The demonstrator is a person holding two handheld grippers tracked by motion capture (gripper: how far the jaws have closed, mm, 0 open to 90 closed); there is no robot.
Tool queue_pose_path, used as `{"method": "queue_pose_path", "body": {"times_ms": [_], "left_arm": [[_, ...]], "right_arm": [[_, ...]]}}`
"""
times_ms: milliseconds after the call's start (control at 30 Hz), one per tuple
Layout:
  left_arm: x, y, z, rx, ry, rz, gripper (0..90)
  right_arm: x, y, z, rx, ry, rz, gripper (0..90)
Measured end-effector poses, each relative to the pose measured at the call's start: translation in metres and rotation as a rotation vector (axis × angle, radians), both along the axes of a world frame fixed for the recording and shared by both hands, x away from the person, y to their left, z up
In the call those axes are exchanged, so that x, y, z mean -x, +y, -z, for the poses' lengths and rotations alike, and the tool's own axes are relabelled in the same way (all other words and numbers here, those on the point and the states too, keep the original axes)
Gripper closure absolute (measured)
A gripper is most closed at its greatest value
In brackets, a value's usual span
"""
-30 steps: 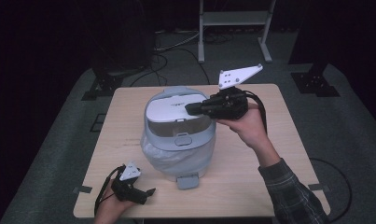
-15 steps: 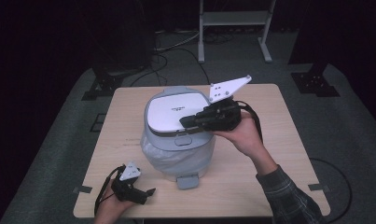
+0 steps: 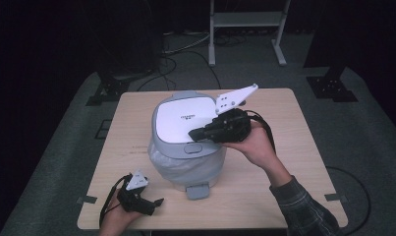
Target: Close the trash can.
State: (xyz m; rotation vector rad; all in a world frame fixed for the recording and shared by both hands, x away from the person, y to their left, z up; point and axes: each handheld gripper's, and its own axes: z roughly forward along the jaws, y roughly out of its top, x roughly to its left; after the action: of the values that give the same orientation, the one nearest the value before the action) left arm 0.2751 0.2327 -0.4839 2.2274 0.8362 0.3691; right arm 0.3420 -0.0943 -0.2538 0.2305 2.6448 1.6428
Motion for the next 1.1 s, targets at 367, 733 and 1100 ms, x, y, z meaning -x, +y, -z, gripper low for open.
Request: {"method": "queue_pose_path", "body": {"times_ms": [367,733,1100], "left_arm": [[0.000,0.000,0.000,0.000,0.000,0.000,0.0],[-0.001,0.000,0.000,0.000,0.001,-0.001,0.0],[-0.001,-0.001,0.000,0.001,0.001,-0.001,0.0]], "right_arm": [[0.003,0.006,0.002,0.024,-0.002,-0.009,90.0],[0.002,-0.020,-0.007,-0.042,-0.048,0.107,44.6],[0.005,-0.078,-0.002,-0.076,-0.071,0.282,17.6]]}}
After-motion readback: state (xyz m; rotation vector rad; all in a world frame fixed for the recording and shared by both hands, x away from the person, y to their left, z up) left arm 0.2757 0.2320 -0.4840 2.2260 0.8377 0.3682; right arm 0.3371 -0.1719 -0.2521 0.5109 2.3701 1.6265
